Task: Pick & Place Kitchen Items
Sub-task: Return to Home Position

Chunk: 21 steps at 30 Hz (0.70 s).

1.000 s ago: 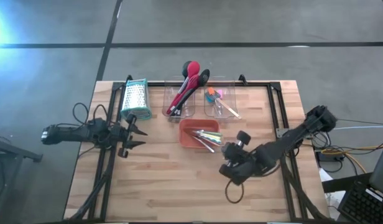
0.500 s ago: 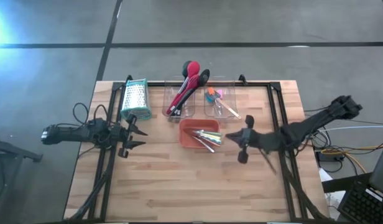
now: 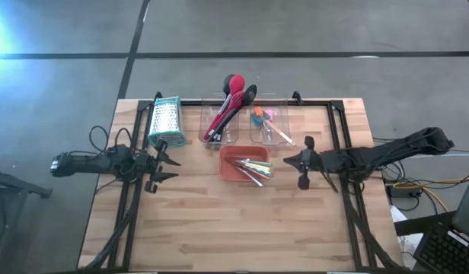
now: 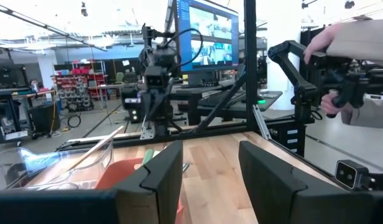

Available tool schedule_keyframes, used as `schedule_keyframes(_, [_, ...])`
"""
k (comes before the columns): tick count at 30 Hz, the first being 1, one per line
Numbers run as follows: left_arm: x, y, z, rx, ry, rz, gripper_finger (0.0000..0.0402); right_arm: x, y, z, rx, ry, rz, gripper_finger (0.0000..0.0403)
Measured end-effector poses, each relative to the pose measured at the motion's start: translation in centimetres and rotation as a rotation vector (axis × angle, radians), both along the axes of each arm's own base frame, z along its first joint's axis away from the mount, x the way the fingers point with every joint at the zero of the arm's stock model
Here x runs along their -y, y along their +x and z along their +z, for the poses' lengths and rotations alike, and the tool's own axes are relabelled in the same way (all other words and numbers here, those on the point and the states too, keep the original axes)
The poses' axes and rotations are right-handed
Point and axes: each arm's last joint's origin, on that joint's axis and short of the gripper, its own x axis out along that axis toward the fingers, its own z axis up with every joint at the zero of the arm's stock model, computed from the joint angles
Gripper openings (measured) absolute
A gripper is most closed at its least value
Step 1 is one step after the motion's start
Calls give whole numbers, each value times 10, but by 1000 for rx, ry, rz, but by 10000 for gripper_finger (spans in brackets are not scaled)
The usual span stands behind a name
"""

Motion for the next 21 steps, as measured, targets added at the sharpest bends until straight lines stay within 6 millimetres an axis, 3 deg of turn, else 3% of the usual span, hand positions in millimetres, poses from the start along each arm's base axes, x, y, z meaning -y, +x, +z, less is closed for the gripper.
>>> schedule_keyframes(3, [0,0,0,0,0,0,163,7,-7,-11,23,35,-44,8])
schedule_keyframes(9, [0,0,0,-1,0,0,163,12,-21,-31,135,98,59,8])
schedule_keyframes(18, [0,0,0,-1,0,0,163,17,-39,-60,103,14,-18,8])
schedule_keyframes(21, [0,0,0,-1,0,-1,163,17,-41,-62,88,59,-34,8])
